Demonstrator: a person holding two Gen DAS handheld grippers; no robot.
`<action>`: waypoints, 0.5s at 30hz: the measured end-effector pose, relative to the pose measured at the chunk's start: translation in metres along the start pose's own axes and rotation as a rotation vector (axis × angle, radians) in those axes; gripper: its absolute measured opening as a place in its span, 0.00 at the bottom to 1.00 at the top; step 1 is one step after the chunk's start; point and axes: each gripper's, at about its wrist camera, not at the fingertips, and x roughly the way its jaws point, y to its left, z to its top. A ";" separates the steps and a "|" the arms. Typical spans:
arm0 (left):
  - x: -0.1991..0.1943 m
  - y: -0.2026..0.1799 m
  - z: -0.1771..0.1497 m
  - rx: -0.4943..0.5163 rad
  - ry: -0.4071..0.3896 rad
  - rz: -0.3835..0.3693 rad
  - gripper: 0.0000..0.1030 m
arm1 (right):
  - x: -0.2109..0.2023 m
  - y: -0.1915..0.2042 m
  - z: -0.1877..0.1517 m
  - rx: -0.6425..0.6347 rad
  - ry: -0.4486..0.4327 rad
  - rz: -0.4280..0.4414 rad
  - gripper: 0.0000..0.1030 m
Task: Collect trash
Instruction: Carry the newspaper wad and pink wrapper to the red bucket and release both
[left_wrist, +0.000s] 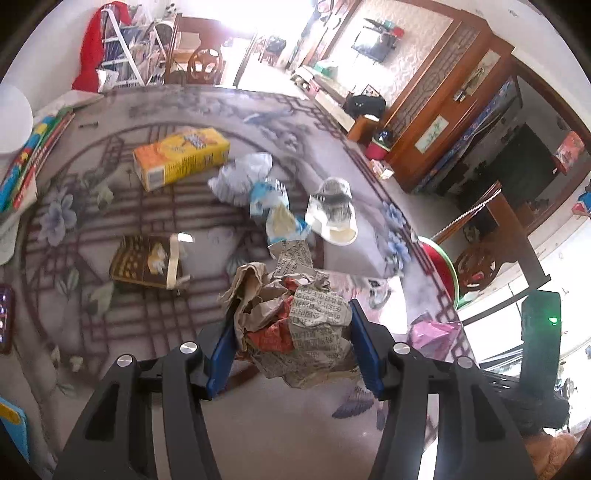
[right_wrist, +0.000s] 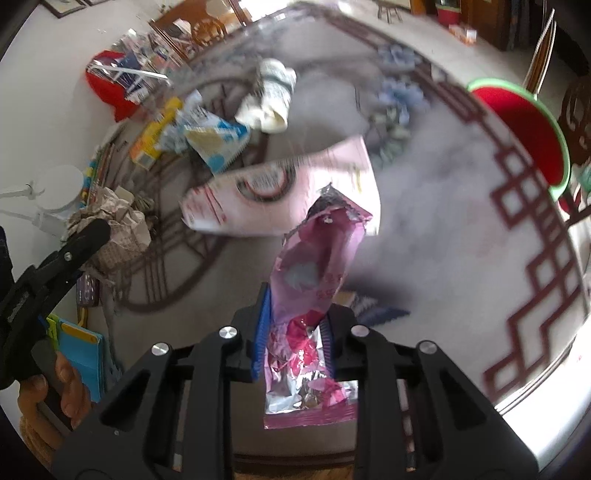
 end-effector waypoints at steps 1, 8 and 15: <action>-0.001 0.000 0.002 0.001 -0.006 0.001 0.52 | -0.005 0.000 0.002 -0.009 -0.017 0.000 0.24; -0.003 -0.005 0.011 0.012 -0.026 -0.003 0.52 | -0.037 0.013 0.020 -0.080 -0.158 -0.015 0.24; -0.002 -0.007 0.014 0.015 -0.031 0.001 0.52 | -0.045 0.021 0.030 -0.117 -0.198 -0.014 0.24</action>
